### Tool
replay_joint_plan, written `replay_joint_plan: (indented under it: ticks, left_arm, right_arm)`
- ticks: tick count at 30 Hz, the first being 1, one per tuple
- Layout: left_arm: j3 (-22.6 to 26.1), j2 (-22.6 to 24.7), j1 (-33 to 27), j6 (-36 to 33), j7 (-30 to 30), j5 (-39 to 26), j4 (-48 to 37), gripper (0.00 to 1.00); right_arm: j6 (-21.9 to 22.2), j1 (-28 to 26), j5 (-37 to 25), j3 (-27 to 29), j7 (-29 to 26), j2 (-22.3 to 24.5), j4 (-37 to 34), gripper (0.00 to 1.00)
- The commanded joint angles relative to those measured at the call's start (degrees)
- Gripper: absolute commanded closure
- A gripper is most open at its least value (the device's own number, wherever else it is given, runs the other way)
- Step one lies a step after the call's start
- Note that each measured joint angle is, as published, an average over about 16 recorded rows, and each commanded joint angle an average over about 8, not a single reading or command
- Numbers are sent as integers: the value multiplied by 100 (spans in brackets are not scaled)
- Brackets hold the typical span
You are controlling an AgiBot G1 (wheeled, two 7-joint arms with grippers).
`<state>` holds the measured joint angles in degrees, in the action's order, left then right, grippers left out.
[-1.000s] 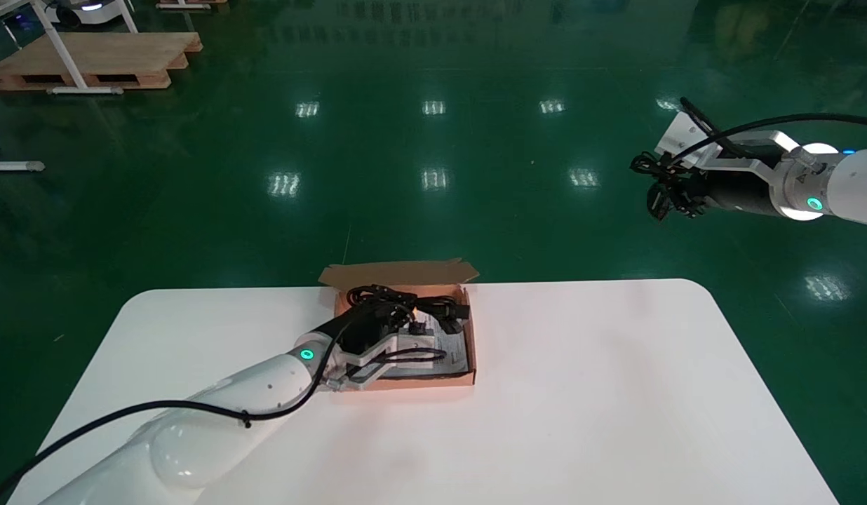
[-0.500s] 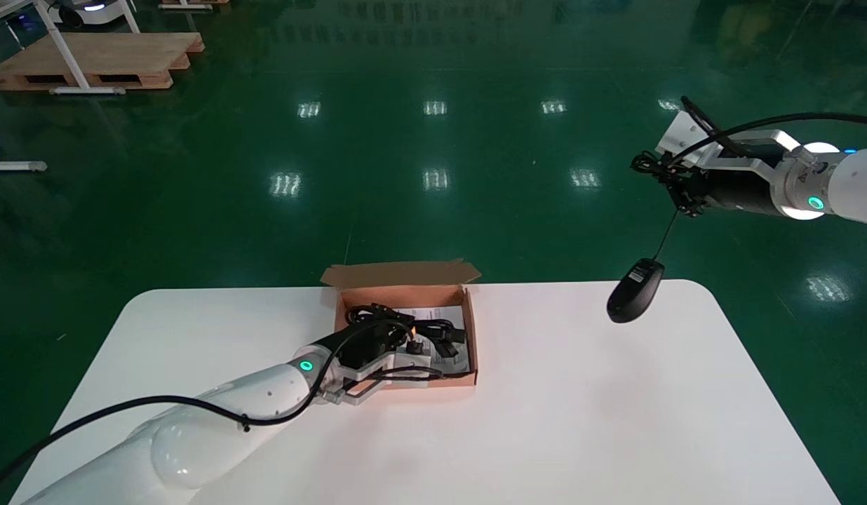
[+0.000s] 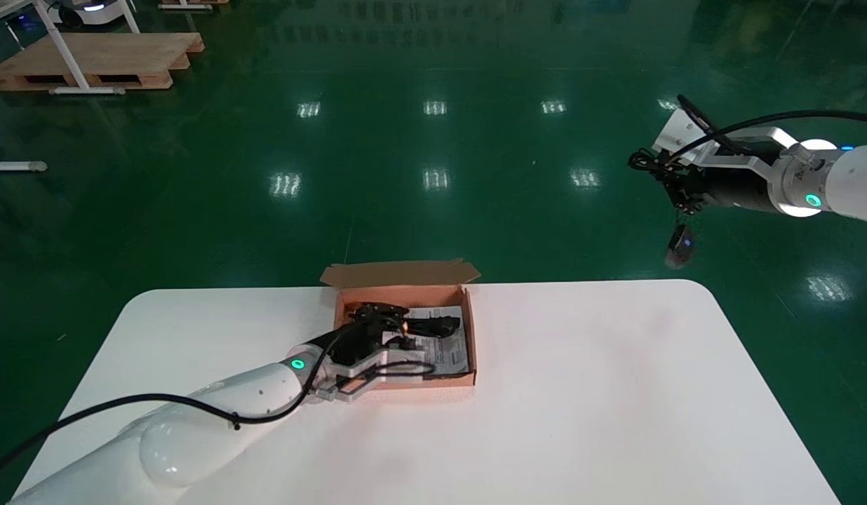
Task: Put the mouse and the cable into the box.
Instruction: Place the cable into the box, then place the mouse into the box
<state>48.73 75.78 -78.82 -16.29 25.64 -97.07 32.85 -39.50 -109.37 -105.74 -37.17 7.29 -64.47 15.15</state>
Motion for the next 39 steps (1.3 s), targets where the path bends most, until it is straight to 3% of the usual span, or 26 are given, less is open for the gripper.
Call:
replay_joint_plan:
  ticks: [1, 7, 11, 17, 25, 33, 39]
  left_arm:
    - [-58, -23, -63, 3, -161, 113, -50, 0]
    - [-417, -333, -765, 49, -1184, 431, -1105, 0]
    - [-484, -470, -1165, 467, -1603, 374, -2019, 0]
    - [-417, -244, -1617, 970, -1834, 187, -3222, 0]
    - [-368, -25, -1824, 1017, -1884, 115, -3684, 0]
    - [-364, -5, -1846, 1017, -1892, 104, -3729, 0]
    - [-365, -3, -1847, 1017, -1896, 99, -3732, 0]
  right_arm:
    - [5, 8, -2, -3, 15, -12, 20, 100]
    - [-151, 89, 108, 14, 334, -190, 171, 100]
    - [-191, 148, 294, 91, 643, -391, 293, 100]
    - [20, 180, 584, 231, 1200, -864, 242, 100]
    - [-163, 368, 1037, 173, 2109, -1370, 375, 100]
    - [-744, 853, 1870, -651, 2274, -1449, 1273, 100]
    - [-687, 1058, 2406, -1616, 1900, -1453, 1937, 100]
